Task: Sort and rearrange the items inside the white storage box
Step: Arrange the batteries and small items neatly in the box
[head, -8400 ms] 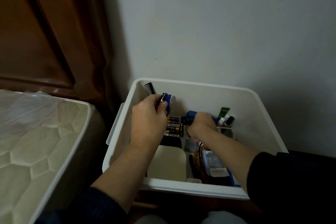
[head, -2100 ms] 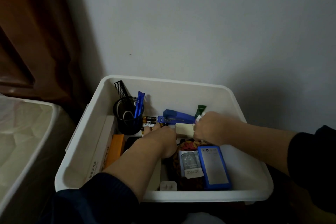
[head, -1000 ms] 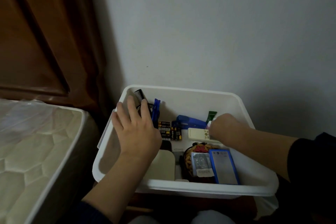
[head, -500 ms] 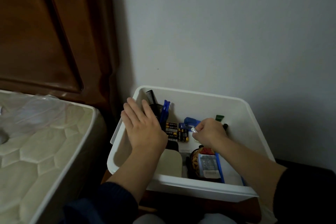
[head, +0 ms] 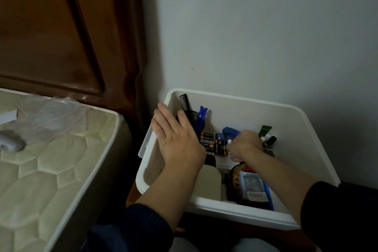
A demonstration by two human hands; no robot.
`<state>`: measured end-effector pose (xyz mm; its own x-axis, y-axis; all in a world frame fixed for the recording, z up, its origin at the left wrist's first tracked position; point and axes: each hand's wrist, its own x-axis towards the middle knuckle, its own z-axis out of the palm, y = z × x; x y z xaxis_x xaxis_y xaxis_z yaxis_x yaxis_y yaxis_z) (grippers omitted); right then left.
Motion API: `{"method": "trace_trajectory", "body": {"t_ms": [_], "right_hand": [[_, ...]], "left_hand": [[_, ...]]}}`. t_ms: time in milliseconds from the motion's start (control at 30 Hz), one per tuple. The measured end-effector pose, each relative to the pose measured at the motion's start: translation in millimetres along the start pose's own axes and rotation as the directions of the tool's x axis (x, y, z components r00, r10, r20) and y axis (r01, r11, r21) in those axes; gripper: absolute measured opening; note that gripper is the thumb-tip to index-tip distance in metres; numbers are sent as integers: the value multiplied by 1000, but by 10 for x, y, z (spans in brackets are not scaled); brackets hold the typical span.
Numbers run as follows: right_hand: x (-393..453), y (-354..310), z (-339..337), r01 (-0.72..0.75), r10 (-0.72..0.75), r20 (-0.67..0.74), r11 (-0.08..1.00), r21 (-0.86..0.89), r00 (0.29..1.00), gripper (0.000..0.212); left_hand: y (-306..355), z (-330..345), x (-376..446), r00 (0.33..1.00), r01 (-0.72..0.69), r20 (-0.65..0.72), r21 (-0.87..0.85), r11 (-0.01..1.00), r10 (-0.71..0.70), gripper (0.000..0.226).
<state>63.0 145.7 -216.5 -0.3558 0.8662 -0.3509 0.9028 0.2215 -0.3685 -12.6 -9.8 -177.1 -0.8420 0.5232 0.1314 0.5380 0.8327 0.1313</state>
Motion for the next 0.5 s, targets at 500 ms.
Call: {"method": "trace_trajectory", "body": {"t_ms": [500], "right_hand": [[-28,78,-159,57,-62,65,995,80,996,21]], "left_hand": [[-12,-1,6,1000,-10,-20,-25,1000,10,80]]}}
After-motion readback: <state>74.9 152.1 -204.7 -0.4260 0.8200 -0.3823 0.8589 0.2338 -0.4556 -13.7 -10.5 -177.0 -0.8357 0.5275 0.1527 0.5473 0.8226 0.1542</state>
